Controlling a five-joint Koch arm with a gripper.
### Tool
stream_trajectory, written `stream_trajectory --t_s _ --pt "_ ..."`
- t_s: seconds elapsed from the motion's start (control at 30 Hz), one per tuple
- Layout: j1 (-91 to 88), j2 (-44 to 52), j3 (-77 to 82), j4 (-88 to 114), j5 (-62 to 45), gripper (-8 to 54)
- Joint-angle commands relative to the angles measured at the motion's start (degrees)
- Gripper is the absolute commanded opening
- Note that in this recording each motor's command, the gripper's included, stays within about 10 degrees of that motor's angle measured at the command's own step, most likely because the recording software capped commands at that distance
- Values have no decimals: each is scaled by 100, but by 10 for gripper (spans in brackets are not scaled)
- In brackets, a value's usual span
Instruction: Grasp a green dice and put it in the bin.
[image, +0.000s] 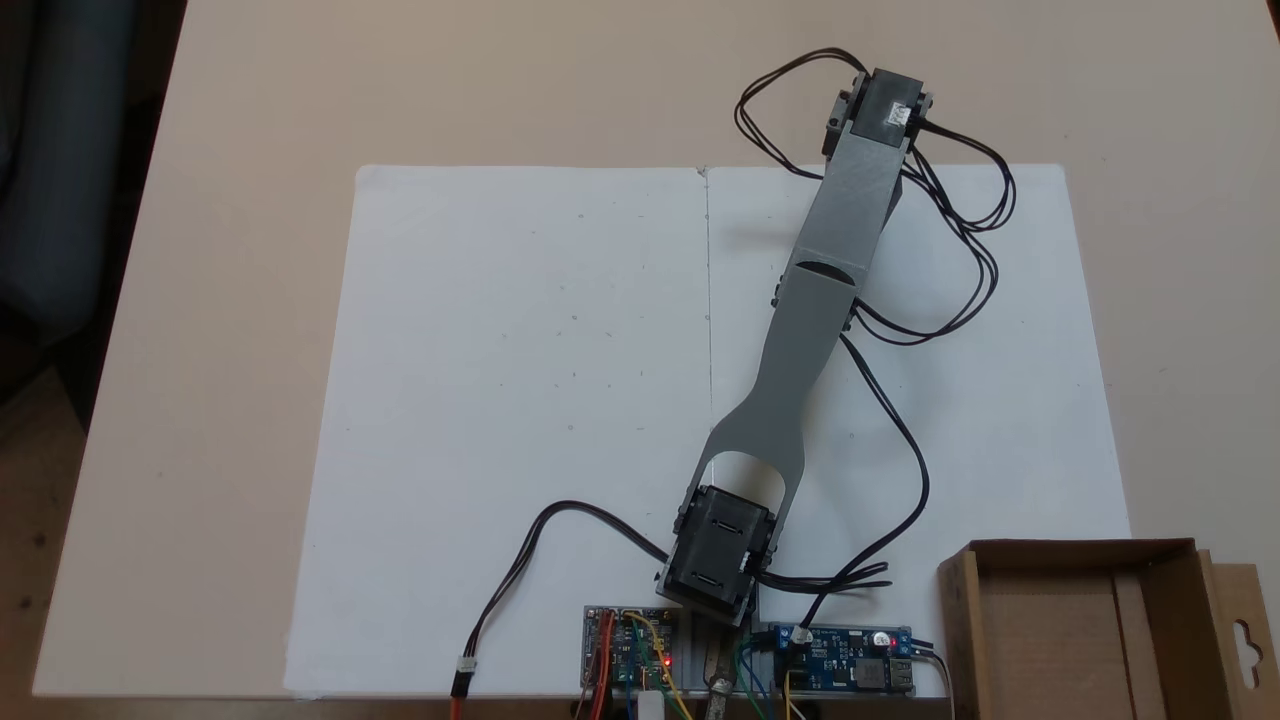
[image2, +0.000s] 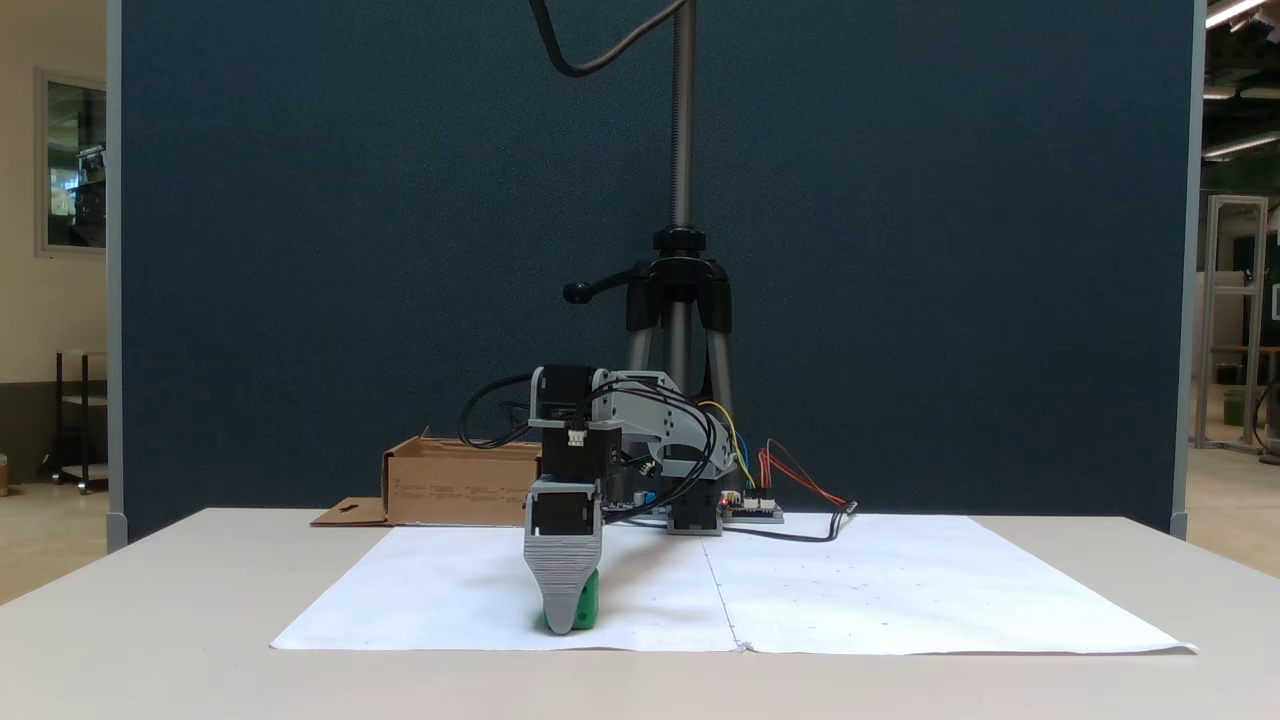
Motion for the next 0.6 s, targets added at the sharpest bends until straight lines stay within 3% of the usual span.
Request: stream_trajectory --t_s 0.0,0.2,0.57 --pt "141 475 -185 132 659 119" --pt "167 1459 97 826 923 119" --pt "62 4076 2979 615 1055 119"
